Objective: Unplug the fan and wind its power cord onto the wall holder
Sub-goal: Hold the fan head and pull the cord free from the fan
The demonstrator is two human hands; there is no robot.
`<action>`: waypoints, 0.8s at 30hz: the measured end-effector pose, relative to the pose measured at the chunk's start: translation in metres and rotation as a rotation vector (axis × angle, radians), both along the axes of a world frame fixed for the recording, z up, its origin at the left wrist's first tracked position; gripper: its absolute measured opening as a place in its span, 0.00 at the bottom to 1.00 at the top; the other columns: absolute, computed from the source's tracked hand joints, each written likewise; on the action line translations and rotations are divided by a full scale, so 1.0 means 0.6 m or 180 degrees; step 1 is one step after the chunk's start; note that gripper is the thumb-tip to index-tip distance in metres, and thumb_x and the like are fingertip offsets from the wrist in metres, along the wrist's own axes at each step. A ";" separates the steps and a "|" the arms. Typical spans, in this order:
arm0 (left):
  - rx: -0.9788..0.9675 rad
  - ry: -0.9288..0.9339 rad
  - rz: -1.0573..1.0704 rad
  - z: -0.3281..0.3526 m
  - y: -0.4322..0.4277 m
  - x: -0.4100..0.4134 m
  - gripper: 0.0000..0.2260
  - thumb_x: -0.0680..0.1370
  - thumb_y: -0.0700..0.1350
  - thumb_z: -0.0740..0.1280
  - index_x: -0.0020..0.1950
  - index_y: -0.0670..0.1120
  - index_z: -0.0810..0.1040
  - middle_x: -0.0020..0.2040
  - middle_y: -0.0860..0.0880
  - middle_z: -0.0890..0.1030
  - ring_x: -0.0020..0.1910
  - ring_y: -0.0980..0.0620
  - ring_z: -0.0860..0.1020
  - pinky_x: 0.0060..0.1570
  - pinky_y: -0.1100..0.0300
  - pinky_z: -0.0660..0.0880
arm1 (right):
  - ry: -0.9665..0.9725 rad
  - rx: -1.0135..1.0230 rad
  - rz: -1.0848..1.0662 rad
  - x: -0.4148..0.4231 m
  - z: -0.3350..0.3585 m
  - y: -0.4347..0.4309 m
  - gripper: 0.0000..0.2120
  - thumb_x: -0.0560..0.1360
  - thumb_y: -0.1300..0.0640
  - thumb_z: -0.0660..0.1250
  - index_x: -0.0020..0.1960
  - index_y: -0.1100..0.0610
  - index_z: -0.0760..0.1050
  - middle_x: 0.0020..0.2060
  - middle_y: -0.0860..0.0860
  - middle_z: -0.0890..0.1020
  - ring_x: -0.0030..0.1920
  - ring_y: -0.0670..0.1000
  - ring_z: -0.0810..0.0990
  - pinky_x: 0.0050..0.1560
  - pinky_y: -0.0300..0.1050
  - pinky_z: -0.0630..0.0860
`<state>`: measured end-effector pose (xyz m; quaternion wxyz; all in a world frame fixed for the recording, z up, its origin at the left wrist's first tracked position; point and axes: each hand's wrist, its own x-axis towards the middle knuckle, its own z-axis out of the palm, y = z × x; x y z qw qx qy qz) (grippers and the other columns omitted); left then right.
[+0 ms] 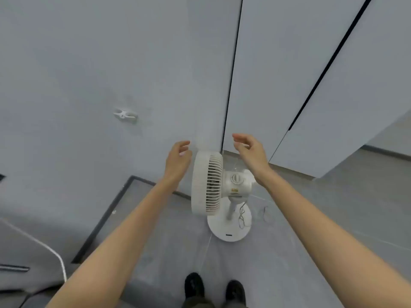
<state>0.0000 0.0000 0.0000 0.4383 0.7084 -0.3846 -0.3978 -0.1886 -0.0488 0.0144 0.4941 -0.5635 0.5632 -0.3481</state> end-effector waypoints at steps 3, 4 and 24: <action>0.0664 0.0007 -0.0262 -0.045 -0.005 -0.008 0.20 0.80 0.43 0.58 0.73 0.47 0.65 0.71 0.45 0.69 0.67 0.46 0.70 0.60 0.55 0.68 | 0.0278 0.0333 -0.0148 -0.011 -0.060 0.006 0.15 0.80 0.59 0.60 0.66 0.55 0.73 0.63 0.49 0.76 0.60 0.46 0.73 0.61 0.40 0.68; 0.0813 0.0008 -0.0355 -0.068 -0.007 -0.011 0.21 0.80 0.43 0.58 0.73 0.47 0.64 0.72 0.45 0.68 0.68 0.46 0.69 0.62 0.55 0.67 | 0.0370 0.0486 -0.0244 -0.016 -0.088 0.010 0.15 0.80 0.58 0.60 0.66 0.55 0.73 0.64 0.50 0.76 0.62 0.48 0.73 0.64 0.43 0.69; 0.1512 -0.3506 -0.3870 -0.228 -0.244 -0.177 0.20 0.82 0.51 0.50 0.66 0.44 0.73 0.66 0.44 0.76 0.63 0.44 0.74 0.62 0.51 0.68 | -0.1008 0.2826 -0.1355 -0.124 -0.358 -0.026 0.20 0.82 0.52 0.53 0.72 0.55 0.66 0.68 0.55 0.71 0.56 0.59 0.75 0.57 0.55 0.73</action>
